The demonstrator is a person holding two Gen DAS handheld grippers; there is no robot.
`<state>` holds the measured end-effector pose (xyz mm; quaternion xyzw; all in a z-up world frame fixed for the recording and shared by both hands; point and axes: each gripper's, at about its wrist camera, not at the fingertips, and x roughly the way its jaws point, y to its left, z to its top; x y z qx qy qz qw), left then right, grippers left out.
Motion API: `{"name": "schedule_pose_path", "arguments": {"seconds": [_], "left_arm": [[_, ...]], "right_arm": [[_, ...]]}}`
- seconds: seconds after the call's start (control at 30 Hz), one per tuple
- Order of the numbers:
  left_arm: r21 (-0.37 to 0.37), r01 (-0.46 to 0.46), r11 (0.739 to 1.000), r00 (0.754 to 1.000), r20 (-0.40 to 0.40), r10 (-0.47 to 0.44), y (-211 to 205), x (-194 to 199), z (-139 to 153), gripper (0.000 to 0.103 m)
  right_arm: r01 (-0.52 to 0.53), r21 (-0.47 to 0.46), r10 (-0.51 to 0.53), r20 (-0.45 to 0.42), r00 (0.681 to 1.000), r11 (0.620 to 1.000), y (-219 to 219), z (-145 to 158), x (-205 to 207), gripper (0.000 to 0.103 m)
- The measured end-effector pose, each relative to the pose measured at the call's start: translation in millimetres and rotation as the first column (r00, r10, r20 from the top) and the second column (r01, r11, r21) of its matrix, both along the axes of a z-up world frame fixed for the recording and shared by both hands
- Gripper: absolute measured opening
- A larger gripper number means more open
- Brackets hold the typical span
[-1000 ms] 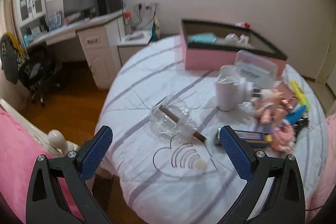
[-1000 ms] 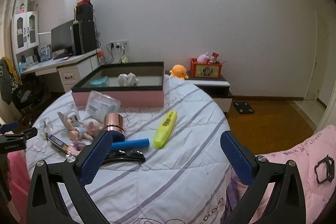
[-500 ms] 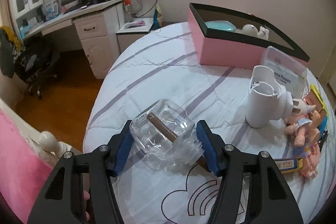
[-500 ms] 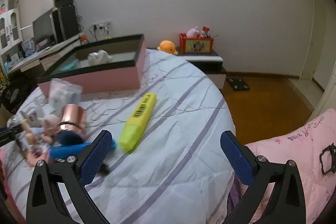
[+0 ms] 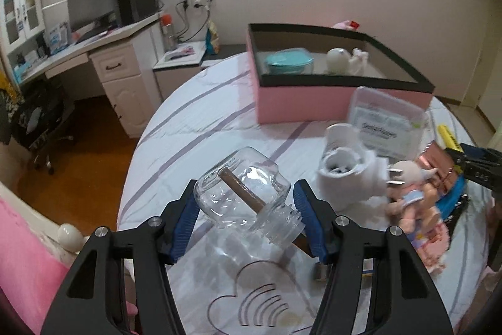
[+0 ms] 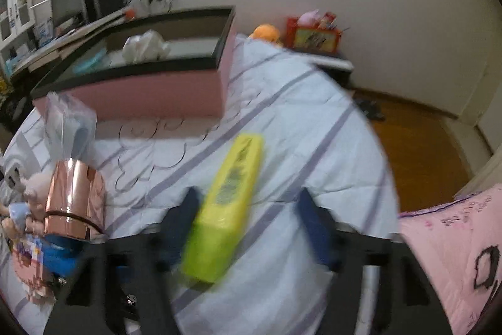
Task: Organize rigid objects
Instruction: 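Grasp the clear glass jar with the left gripper while the right grasps the yellow highlighter, then carry both items into the pink box and open both grippers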
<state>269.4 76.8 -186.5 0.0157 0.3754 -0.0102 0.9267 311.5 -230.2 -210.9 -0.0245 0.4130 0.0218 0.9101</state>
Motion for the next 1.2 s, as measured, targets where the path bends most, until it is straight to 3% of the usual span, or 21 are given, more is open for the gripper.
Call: {"name": "schedule_pose_path", "arguments": {"seconds": [0.03, 0.1, 0.17, 0.4, 0.77, 0.97, 1.2], "left_arm": [[0.001, 0.011, 1.000, 1.000, 0.001, -0.011, -3.2, 0.8, 3.0, 0.061], [0.008, 0.026, 1.000, 1.000, 0.007, -0.026, -8.0, 2.9, 7.8, 0.061], [0.002, 0.046, 0.999, 0.999, 0.014, -0.046, -12.4, 5.1, 14.3, 0.061], [0.014, 0.090, 0.996, 0.994, 0.056, -0.091, -24.5, 11.5, 36.7, 0.061], [0.019, 0.201, 0.979, 0.977, 0.065, -0.201, -55.5, 57.6, 62.8, 0.061], [0.011, 0.279, 0.960, 0.959, 0.039, -0.280, -83.6, 110.1, 73.6, 0.061], [0.037, 0.289, 0.957, 0.955, -0.080, -0.285, -110.1, 189.0, 50.1, 0.061]], "right_arm": [[-0.023, 0.004, 0.023, -0.004, 1.000, 1.000, 0.6, 0.6, -1.4, 0.051], [-0.046, -0.001, 0.046, 0.002, 0.999, 0.999, 2.7, 1.9, -3.7, 0.034], [-0.055, 0.005, 0.055, 0.006, 0.998, 0.998, 5.4, 4.6, -3.6, 0.027], [-0.078, 0.058, 0.076, 0.031, 0.997, 0.995, 1.9, 19.3, -6.5, 0.027], [-0.132, 0.074, 0.119, 0.159, 0.980, 0.989, 16.1, 68.2, -6.1, 0.027], [-0.165, 0.060, 0.151, 0.195, 0.969, 0.984, 32.2, 88.6, 38.0, 0.027], [-0.193, 0.056, 0.186, 0.112, 0.976, 0.980, 53.9, 70.5, 115.1, 0.027]]}}
